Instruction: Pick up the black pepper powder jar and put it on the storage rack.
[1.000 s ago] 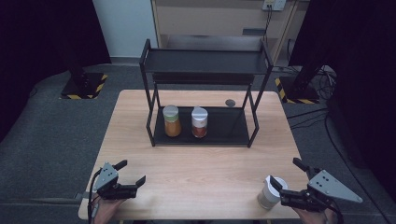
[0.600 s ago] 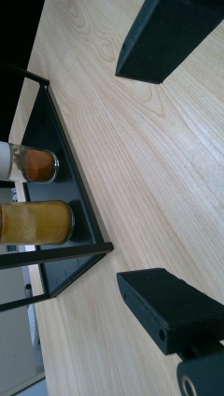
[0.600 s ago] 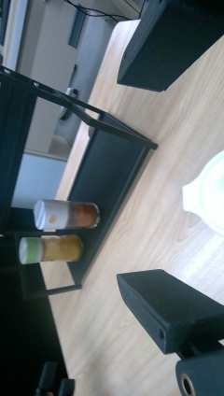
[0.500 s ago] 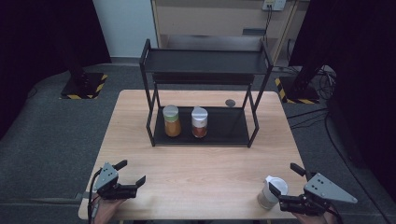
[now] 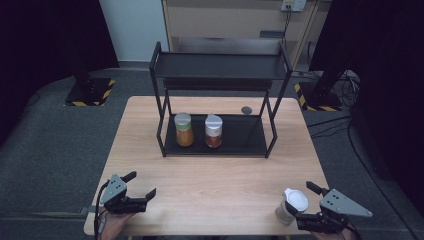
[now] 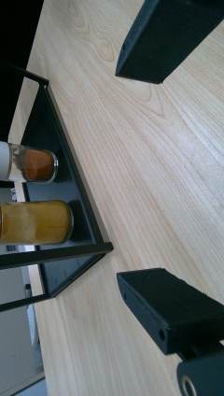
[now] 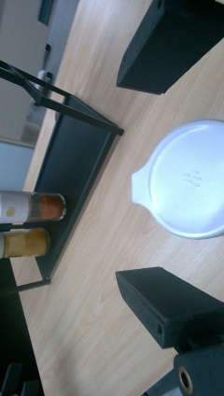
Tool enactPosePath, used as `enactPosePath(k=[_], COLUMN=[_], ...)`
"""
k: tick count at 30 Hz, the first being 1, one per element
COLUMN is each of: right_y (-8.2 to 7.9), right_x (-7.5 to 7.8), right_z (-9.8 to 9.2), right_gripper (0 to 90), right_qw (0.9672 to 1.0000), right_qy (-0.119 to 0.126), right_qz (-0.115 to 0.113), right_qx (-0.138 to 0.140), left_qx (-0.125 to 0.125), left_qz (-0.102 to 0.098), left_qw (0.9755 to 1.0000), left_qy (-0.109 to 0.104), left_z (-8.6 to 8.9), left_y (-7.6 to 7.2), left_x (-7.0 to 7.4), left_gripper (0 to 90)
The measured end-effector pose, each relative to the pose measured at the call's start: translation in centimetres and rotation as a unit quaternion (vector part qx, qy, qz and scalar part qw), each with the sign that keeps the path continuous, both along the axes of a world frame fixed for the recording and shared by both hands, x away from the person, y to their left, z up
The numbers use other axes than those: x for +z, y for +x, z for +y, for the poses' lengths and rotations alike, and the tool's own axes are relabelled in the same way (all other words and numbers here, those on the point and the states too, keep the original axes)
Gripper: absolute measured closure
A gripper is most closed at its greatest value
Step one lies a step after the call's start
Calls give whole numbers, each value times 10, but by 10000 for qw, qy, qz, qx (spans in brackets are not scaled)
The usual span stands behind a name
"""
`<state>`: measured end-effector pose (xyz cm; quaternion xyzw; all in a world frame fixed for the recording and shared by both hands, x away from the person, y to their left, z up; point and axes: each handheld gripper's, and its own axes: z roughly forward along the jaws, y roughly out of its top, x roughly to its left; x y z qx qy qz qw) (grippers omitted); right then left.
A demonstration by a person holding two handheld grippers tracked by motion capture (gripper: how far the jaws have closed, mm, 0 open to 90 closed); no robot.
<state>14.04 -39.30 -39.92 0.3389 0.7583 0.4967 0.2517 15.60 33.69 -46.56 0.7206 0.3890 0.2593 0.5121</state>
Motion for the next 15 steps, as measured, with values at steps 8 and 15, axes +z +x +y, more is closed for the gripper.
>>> enactPosePath(k=[8,15], right_y=[4,6], right_x=[-10,-15], right_z=[-1,1], right_gripper=[109,132], right_qw=[9997,9994], right_qy=[-30,-63], right_qz=[228,332], right_qx=[8,11], left_qx=[1,0], left_qz=[4,2], left_qw=[10000,10000], left_qy=[3,9], left_z=[0,0], left_y=[0,0], left_x=[0,0], left_gripper=[30,30])
